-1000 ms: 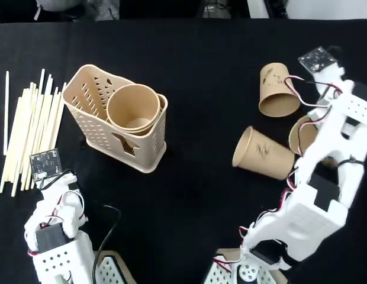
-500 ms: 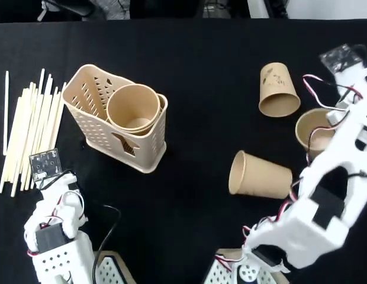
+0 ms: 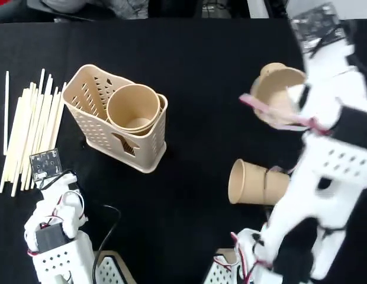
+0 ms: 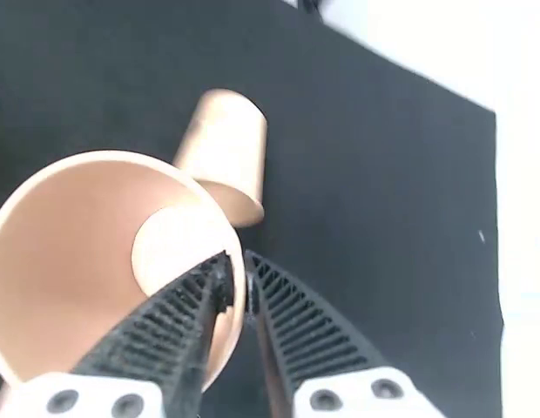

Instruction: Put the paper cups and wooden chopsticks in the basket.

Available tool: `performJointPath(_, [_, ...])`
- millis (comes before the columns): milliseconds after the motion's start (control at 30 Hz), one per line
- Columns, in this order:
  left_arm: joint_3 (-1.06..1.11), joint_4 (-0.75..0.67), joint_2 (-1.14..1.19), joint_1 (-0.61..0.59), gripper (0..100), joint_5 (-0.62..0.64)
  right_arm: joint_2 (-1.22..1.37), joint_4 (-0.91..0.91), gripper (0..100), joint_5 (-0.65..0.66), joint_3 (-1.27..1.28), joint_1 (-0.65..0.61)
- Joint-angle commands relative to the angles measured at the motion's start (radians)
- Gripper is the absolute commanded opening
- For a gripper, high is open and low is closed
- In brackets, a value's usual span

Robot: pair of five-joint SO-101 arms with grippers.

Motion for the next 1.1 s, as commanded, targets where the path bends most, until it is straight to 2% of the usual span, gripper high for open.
performJointPath(0, [0.016, 0.008, -0.009, -0.004, 3, 0.008, -0.101, 0.015, 1.2, -0.117, -0.064, -0.173])
performJointPath(333, [0.016, 0.008, -0.009, -0.004, 3, 0.008, -0.177, 0.006, 1.2, -0.293, -0.111, -0.589])
performJointPath(500, [0.016, 0.008, -0.009, -0.004, 3, 0.008, -0.176, -0.014, 1.2, -0.341, -0.191, -0.729])
performJointPath(667, [0.016, 0.008, -0.009, -0.004, 3, 0.008, -0.148, -0.130, 1.2, -0.341, -0.096, -0.799])
performJointPath(833, [0.016, 0.008, -0.009, -0.004, 3, 0.008, -0.042, -0.227, 1.2, -0.341, -0.012, -0.798])
performJointPath(1067, [0.016, 0.008, -0.009, -0.004, 3, 0.008, 0.088, -0.236, 1.2, -0.341, 0.001, -0.799])
